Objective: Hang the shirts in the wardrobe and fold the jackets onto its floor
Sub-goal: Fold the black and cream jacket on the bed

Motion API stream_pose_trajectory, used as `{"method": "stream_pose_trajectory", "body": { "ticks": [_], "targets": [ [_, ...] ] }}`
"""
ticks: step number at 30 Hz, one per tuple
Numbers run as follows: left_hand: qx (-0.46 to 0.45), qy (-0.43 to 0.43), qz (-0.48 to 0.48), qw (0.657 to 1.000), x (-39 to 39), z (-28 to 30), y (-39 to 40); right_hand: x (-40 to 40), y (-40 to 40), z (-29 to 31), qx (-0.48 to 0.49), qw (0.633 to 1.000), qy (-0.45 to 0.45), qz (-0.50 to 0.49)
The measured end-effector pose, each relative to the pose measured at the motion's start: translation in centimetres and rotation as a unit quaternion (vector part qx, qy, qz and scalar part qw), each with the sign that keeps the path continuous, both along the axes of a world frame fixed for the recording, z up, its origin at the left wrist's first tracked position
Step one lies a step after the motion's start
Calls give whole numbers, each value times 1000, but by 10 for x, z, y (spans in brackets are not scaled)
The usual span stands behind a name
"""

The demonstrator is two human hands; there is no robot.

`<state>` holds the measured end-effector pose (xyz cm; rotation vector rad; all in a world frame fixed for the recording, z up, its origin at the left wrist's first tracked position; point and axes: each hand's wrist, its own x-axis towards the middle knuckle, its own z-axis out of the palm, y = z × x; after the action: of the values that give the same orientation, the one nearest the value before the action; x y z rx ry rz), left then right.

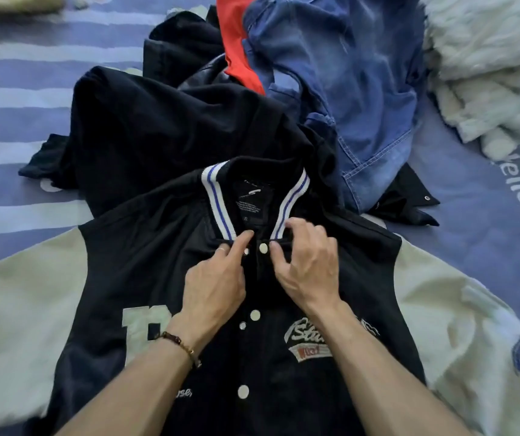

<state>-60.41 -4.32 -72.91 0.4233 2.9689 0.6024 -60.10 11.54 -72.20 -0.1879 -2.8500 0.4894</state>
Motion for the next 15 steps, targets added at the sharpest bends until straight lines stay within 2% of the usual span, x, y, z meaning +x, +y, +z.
{"method": "stream_pose_trajectory", "body": {
  "ticks": [2,4,6,8,10,13,14,15],
  "targets": [
    [-94,-100,-42,990,-11,-4,-8,10,-19,1,-38,994,-101,7],
    [-96,-93,-52,990,-35,-2,-10,11,-29,1,-16,983,-182,-33],
    [-80,-80,-61,992,-54,0,-8,10,-33,3,19,977,-201,-65],
    [-30,-98,-72,992,-63,-5,-2,12,-37,5,-20,980,-174,-90],
    [77,-162,-57,982,-66,-13,1,8,-38,3,-133,971,-164,-109],
    [264,-290,6,920,-55,-25,-8,12,-37,0,-282,917,-266,-96],
    [290,-307,22,906,-47,-25,-13,19,-37,1,-307,904,-281,-96],
    [287,-306,27,907,-37,-23,-17,29,-38,5,-316,903,-272,-101]
  ]
}}
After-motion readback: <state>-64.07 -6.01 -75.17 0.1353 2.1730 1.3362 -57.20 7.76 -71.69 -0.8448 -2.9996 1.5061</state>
